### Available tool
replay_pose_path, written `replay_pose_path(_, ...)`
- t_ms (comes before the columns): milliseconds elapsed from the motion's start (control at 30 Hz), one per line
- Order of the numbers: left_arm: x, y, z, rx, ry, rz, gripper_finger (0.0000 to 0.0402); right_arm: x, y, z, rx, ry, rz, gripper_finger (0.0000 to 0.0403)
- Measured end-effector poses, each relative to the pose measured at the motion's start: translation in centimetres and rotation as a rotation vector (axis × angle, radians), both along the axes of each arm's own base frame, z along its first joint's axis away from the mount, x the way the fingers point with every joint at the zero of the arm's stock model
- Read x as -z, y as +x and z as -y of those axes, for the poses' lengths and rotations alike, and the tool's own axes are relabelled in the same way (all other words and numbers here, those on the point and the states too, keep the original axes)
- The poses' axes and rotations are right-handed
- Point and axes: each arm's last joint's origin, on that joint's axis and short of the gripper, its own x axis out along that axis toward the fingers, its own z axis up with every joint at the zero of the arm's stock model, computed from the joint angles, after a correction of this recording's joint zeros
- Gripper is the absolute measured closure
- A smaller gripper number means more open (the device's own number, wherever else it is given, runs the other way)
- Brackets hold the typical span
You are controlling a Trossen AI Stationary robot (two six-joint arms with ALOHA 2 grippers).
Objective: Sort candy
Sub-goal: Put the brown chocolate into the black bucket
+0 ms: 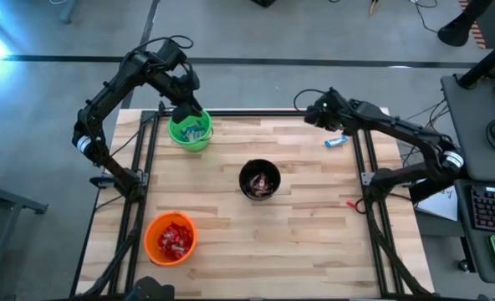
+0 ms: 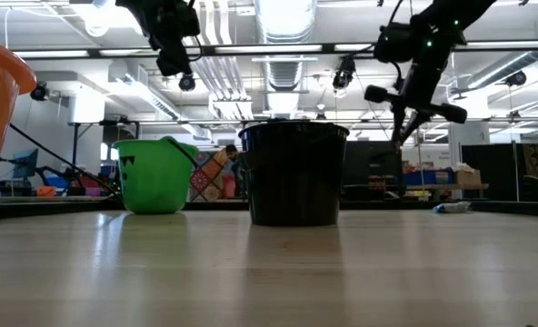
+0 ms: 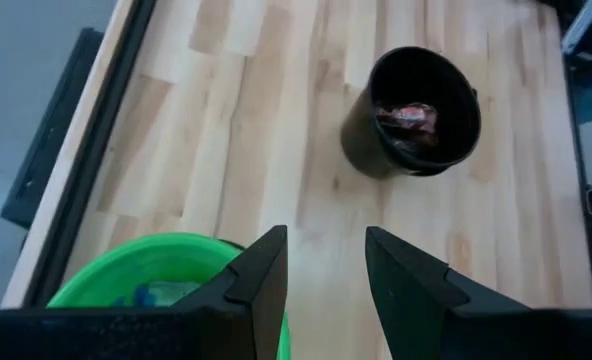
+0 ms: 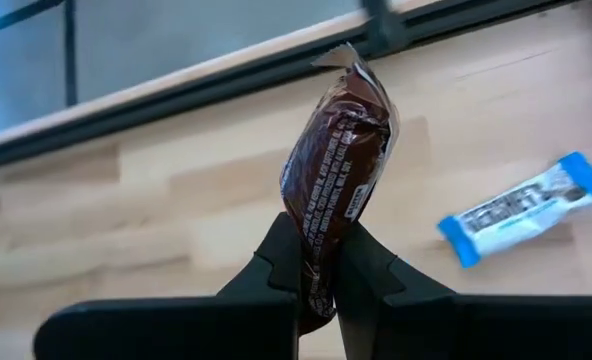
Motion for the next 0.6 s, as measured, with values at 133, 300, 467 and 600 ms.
replay_pose_path(133, 0.0, 0.0, 0.1, 0.001, -0.007, 0.004, 0.0283, -0.4, 0.9, -1.4, -0.065, -0.021, 0.001, 0.0385)
replay_pose_path(300, 0.0, 0.0, 0.1, -0.001, -0.013, 0.004, 0.0283, -0.8, 1.9, -3.0, -0.126, -0.037, 0.02, 0.0385)
replay_pose_path(467, 0.0, 0.0, 0.1, -0.002, -0.026, 0.008, 0.0283, -2.2, 2.9, -4.6, -0.195, -0.067, 0.063, 0.0385)
replay_pose_path(600, 0.0, 0.0, 0.1, -0.002, -0.032, 0.013, 0.0283, -4.0, 4.0, -5.8, -0.248, -0.114, 0.1, 0.0385)
